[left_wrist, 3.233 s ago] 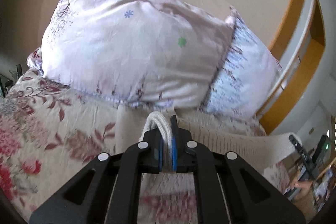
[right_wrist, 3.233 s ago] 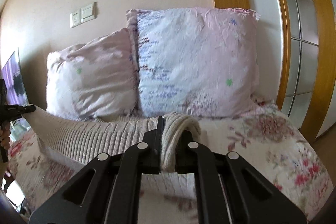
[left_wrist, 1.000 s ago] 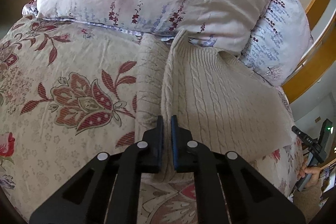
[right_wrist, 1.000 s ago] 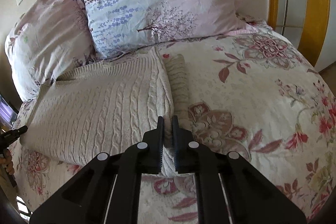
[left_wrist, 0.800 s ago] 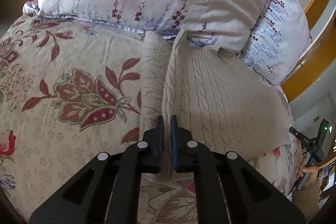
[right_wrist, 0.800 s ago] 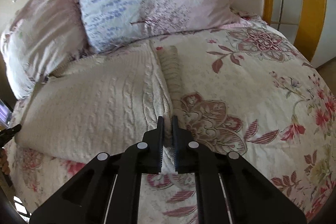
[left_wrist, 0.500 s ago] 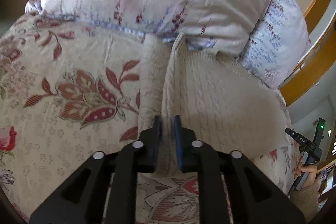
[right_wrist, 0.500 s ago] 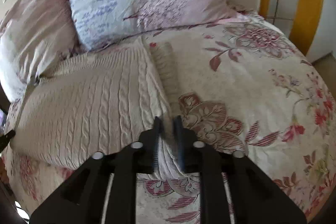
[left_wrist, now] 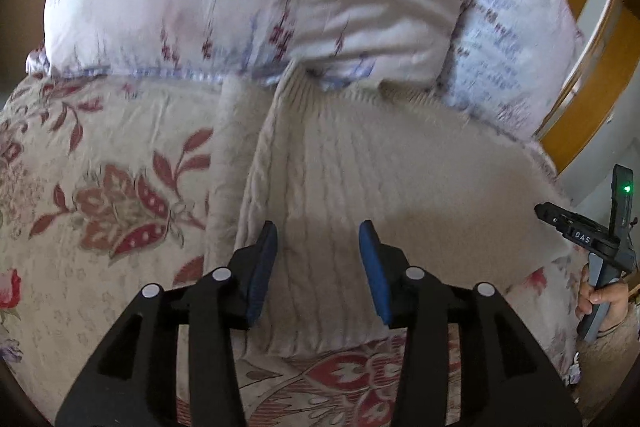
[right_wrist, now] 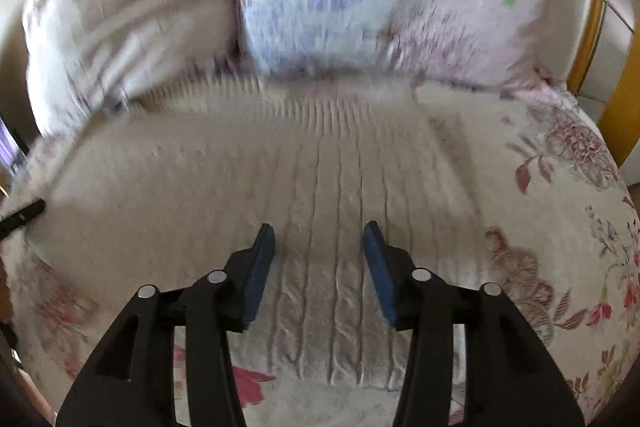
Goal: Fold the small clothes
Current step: 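Fold the hem toward the collar with both tools and open them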
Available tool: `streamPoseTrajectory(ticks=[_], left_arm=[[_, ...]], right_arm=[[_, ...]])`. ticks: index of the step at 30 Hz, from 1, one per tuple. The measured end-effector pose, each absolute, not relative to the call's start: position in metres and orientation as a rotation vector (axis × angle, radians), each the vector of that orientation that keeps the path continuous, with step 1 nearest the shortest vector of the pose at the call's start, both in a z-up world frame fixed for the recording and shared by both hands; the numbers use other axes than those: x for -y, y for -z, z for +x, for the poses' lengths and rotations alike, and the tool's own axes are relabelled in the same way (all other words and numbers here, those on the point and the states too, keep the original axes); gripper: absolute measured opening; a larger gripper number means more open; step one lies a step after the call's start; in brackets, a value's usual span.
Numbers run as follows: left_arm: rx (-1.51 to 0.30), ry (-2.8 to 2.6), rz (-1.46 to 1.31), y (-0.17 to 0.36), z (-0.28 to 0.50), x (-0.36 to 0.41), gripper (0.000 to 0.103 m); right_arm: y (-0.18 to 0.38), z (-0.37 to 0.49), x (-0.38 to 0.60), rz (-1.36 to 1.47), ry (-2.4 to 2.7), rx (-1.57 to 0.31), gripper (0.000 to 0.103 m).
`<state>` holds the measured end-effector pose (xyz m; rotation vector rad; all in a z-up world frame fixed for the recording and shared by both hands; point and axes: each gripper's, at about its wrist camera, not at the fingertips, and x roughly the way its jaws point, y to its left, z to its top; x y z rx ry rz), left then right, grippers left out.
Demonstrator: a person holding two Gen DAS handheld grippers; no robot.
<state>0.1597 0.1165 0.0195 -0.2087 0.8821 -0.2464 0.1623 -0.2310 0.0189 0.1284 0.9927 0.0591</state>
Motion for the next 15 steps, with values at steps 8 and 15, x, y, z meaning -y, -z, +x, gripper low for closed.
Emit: streamPoseTrajectory(ticks=[8,15], left_arm=[[-0.871,0.273,-0.273,-0.023,0.156,-0.125,0.048],[-0.831,0.225,-0.425,-0.040,0.163,-0.160,0.066]], right_arm=[[-0.023,0.165,0.235,0.139,-0.077,-1.043,0.057],[-0.037,0.174,0.220,0.180,-0.119,-1.014,0.059]])
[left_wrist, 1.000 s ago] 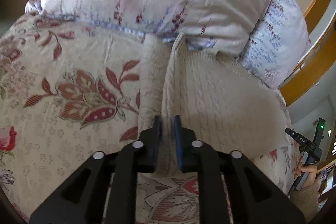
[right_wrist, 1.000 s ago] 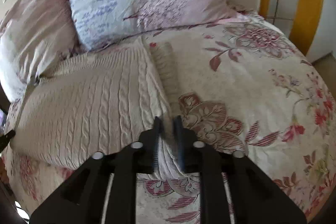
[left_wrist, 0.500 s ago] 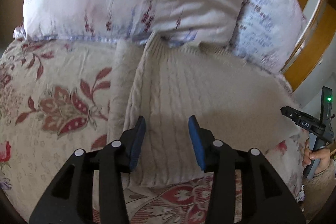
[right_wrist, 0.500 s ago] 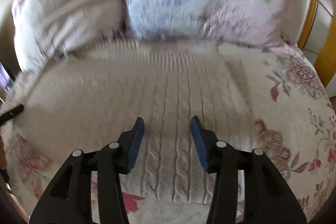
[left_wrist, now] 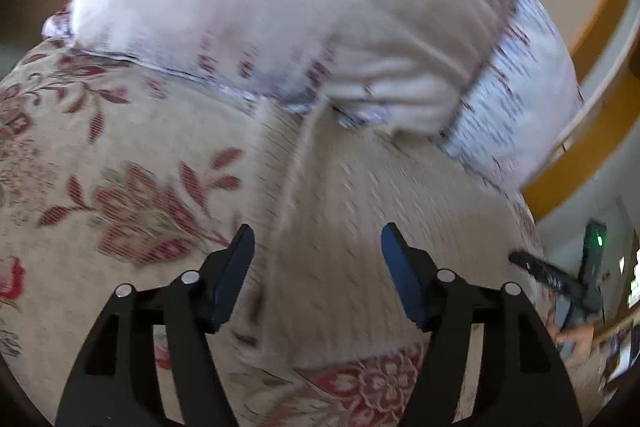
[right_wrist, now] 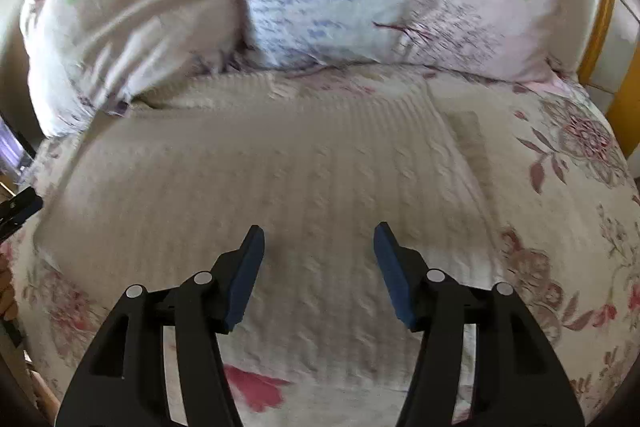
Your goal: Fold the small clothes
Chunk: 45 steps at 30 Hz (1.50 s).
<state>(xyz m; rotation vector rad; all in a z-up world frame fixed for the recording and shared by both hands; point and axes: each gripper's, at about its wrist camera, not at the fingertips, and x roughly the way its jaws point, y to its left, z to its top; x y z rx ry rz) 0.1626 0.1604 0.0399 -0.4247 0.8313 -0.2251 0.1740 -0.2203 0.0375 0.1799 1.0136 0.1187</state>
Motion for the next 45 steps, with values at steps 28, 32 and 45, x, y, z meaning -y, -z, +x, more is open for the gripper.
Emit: streamPoseTrajectory(ticks=[28,32,45], left_arm=[[-0.919,0.207,-0.609,-0.007,0.213,-0.168,0.073],[-0.923,0.208,-0.614,-0.006,0.215,-0.165,0.071],[-0.963,0.245,-0.704,0.000,0.218,-0.162,0.028]], right_arm=[[-0.011,0.201,0.139,-0.030,-0.174,-0.986,0.069],[-0.010,0.201,0.139,-0.027,-0.174,-0.984,0.070],[-0.009,0.201,0.140,-0.020,-0.191,-0.973,0.070]])
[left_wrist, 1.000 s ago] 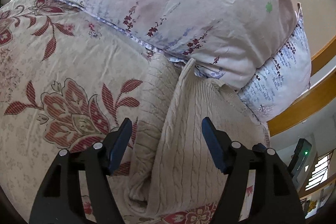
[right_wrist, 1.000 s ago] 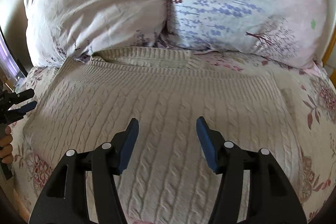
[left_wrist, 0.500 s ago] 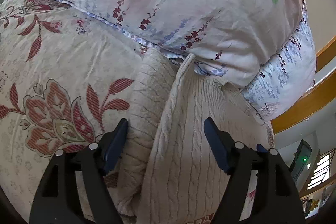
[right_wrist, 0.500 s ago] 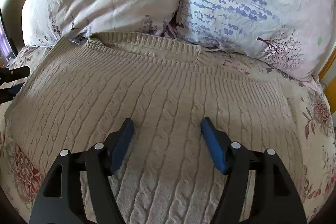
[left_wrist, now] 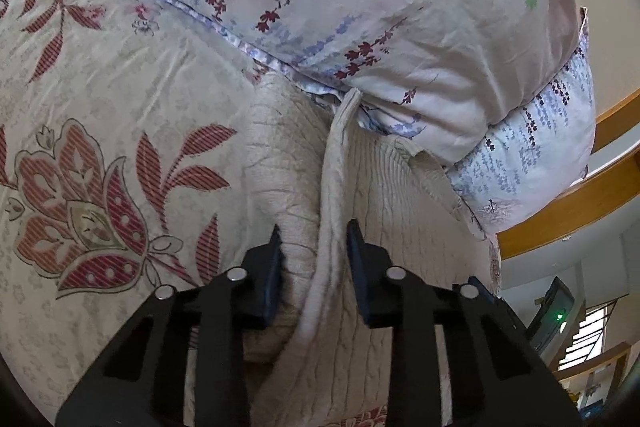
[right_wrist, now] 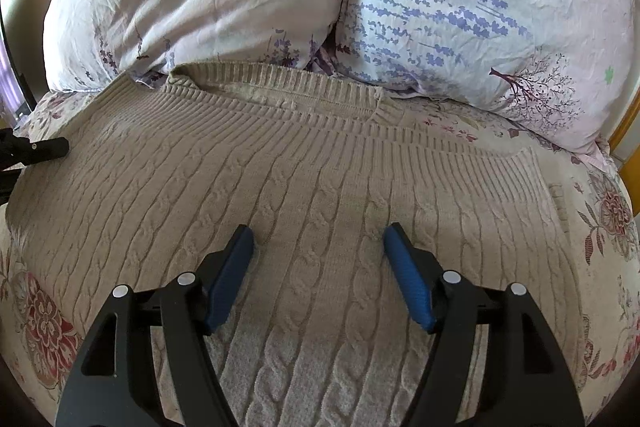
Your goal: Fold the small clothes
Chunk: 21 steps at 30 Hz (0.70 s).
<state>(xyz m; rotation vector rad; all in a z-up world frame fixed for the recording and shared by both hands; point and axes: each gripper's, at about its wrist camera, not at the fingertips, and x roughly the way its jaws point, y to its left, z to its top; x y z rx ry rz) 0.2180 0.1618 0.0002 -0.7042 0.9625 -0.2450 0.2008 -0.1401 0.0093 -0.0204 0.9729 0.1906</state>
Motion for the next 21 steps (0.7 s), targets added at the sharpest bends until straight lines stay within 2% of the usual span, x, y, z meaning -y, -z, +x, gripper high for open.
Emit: streamPoseTrajectory(ticks=[6,8,10,21], left_arm=[[-0.985,0.221,-0.732,0.004,0.221,-0.165,0.033],[-0.986,0.223,-0.722,0.003,0.221,-0.164,0.021],[-0.968,0.242,-0.752,-0.001,0.219,-0.164,0.019],[-0.763,0.496,-0.776,-0.078,0.209,-0.107,0.016]], right_arm=[[-0.009,0.201,0.140,-0.020,-0.191,-0.973,0.070],[-0.009,0.201,0.139,-0.019,-0.191,-0.973,0.070],[-0.009,0.201,0.140,-0.019,-0.192,-0.973,0.070],[-0.019,0.197,0.156,0.053,-0.234,-0.961,0.070]])
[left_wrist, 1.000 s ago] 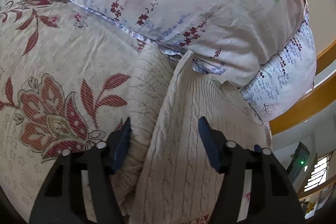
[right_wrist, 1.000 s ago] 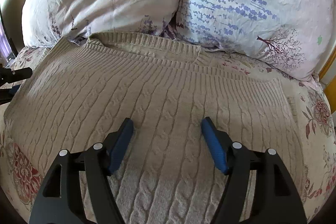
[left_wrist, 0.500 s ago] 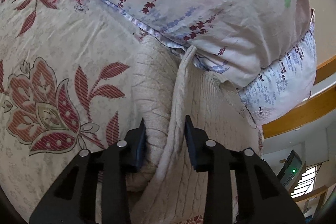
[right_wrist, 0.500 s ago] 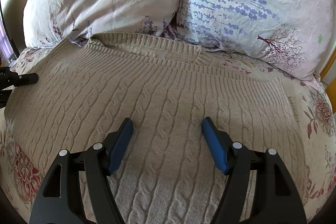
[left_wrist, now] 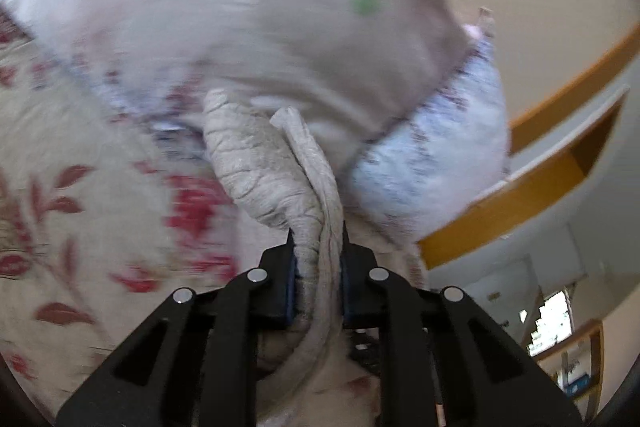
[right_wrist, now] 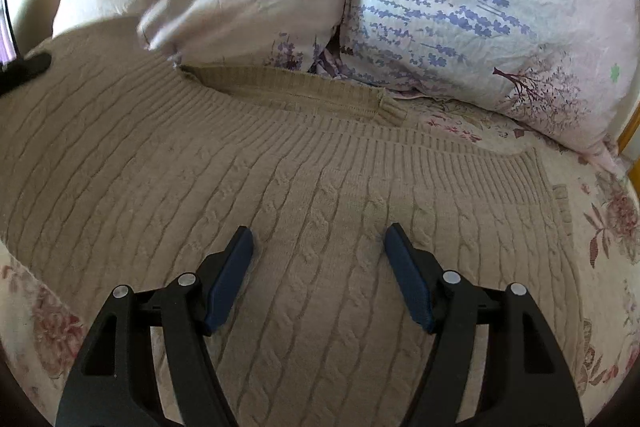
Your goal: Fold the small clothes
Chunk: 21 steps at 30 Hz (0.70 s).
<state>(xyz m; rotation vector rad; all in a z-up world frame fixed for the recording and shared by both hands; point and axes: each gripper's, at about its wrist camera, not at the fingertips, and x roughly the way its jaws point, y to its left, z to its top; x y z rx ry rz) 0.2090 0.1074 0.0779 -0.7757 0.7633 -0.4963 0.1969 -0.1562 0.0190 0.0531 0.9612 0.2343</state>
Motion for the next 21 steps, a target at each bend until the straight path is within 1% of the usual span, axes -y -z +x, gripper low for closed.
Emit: streamPoseTrajectory(ticks=[5,11,16,19,21], left_arm=[[-0.761,0.645,-0.764,-0.095,0.217,-0.042,0.015],[-0.808,0.757,-0.748,-0.092,0.228,0.034,0.015],[-0.859,0.804,-0.755,-0.070,0.229,0.085,0.015],[-0.953,0.803,-0.746,-0.045,0.232,0.120,0.015],[-1.030,0.793,-0.750,-0.027,0.237,0.140,0.018]], right_arm=[[-0.042,0.183,0.217,0.224,-0.222,-0.877,0.070],[-0.054,0.174,0.303,0.460,-0.198,-0.836,0.070],[-0.043,0.173,0.353,0.699,-0.247,-0.825,0.070],[-0.031,0.177,0.371,0.850,-0.305,-0.825,0.070],[-0.026,0.179,0.375,0.910,-0.320,-0.832,0.070]])
